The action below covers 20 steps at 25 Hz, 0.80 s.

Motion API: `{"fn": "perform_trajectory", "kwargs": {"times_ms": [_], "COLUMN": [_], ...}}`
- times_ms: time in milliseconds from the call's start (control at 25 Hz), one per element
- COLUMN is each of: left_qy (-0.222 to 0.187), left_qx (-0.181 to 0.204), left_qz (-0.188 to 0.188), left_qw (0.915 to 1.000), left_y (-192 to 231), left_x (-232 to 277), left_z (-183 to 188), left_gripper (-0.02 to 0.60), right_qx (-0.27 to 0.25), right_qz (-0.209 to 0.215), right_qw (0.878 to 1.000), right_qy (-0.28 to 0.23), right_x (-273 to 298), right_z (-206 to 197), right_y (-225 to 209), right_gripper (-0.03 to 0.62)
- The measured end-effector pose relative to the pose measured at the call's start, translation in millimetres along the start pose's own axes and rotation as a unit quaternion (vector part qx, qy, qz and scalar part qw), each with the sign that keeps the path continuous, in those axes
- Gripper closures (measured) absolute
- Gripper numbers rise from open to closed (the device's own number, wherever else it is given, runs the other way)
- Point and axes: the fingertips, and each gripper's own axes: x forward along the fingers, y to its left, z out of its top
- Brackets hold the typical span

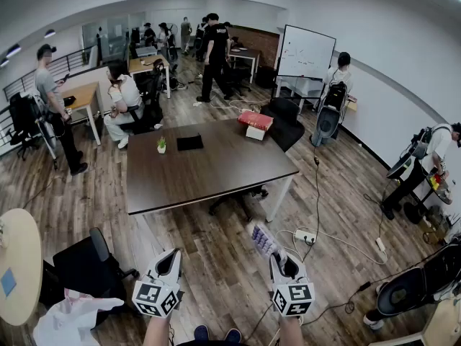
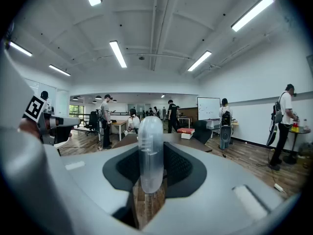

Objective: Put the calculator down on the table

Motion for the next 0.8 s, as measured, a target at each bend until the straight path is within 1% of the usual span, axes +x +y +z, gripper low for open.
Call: {"fn": "perform_trajectory", "kwargs": {"times_ms": [200, 440, 640, 800], "left_qy": [-0.001, 0.000, 0.001, 0.003], "left_qx": [0.006, 0.011, 0.007, 0.005], "left_qz": [0.001, -0.009, -0.020, -0.039], "left_qw": [1.0000, 0.9999, 0.9998, 0.9992], "left_y": [-2, -1, 12, 20], "left_x": [7, 13, 15, 12], "left_z": [2, 4, -1, -6], "left_gripper": [0.586, 0.586, 0.586, 0.586], "right_qx": [-0.006, -0.008, -0.002, -0.001], "right_qz": [0.004, -0.004, -0.014, -0.025], "right_qw": [1.000, 1.000, 1.000, 1.000], "right_qy": [-0.004, -0.002, -0.007, -0.006], "right_x": [7, 7, 14, 15], "right_z": [7, 8, 7, 1], "right_y": [-3, -3, 6, 16], "right_gripper": [0.479, 0.479, 0.479, 0.479]}}
